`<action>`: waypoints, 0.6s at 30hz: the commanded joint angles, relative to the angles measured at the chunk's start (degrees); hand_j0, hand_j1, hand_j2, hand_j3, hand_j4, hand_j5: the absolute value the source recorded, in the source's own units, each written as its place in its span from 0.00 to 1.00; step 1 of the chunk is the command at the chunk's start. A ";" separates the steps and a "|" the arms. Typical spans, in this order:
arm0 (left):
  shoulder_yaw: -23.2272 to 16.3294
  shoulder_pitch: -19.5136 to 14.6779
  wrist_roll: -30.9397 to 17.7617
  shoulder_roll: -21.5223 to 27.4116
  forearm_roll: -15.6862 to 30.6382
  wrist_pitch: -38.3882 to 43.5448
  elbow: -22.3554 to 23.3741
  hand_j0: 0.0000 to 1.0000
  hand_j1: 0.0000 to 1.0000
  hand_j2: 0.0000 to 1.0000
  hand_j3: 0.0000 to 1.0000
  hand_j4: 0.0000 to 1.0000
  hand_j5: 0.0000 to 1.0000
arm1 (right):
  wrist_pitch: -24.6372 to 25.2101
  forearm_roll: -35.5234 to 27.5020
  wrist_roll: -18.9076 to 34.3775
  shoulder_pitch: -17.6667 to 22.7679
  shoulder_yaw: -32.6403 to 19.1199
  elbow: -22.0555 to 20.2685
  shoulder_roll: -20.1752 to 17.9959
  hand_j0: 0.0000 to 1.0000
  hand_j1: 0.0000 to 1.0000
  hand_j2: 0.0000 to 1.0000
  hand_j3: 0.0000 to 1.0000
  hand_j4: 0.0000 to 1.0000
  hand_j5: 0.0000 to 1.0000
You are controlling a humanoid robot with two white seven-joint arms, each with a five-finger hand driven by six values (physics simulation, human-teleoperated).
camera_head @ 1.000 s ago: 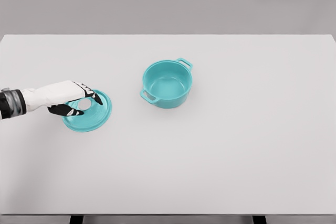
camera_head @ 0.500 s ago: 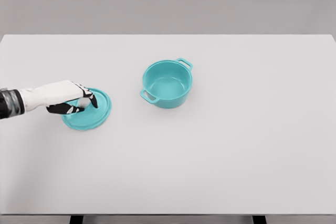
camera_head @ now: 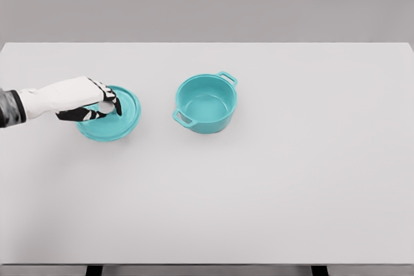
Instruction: Cover the pot with left arm
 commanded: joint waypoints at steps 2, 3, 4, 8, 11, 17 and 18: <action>0.17 -0.09 0.02 0.93 0.47 0.14 -2.15 0.52 0.52 0.52 0.52 0.52 0.52 | 0.00 0.01 0.01 0.00 0.01 0.02 0.01 1.00 1.00 1.00 1.00 1.00 1.00; 0.26 -0.09 0.02 0.93 0.55 0.14 -2.59 0.52 0.52 0.52 0.52 0.52 0.52 | 0.00 0.01 0.01 0.00 0.01 0.02 0.01 1.00 1.00 1.00 1.00 1.00 1.00; 0.26 -0.18 0.02 0.93 0.73 0.14 -2.94 0.52 0.52 0.52 0.52 0.52 0.52 | 0.00 0.01 0.01 0.00 0.01 0.02 0.01 1.00 1.00 1.00 1.00 1.00 1.00; 0.35 -1.23 0.02 0.85 0.73 0.14 -3.56 0.52 0.52 0.52 0.52 0.52 0.52 | 0.00 0.01 0.01 0.00 0.01 0.02 0.01 1.00 1.00 1.00 1.00 1.00 1.00; 0.26 -2.20 0.02 0.14 0.64 0.14 -3.65 0.52 0.52 0.52 0.52 0.52 0.52 | 0.00 0.01 0.01 0.00 0.01 0.02 0.01 1.00 1.00 1.00 1.00 1.00 1.00; -0.09 -4.66 0.02 -4.25 -0.15 0.14 -4.26 0.52 0.52 0.52 0.52 0.52 0.52 | 0.00 -0.08 0.01 0.00 0.01 0.02 0.01 1.00 1.00 1.00 1.00 1.00 1.00; -0.18 -4.75 0.02 -4.95 -0.15 0.14 -4.26 0.52 0.52 0.52 0.52 0.52 0.52 | 0.00 0.01 0.01 0.00 0.01 0.02 0.01 1.00 1.00 1.00 1.00 1.00 1.00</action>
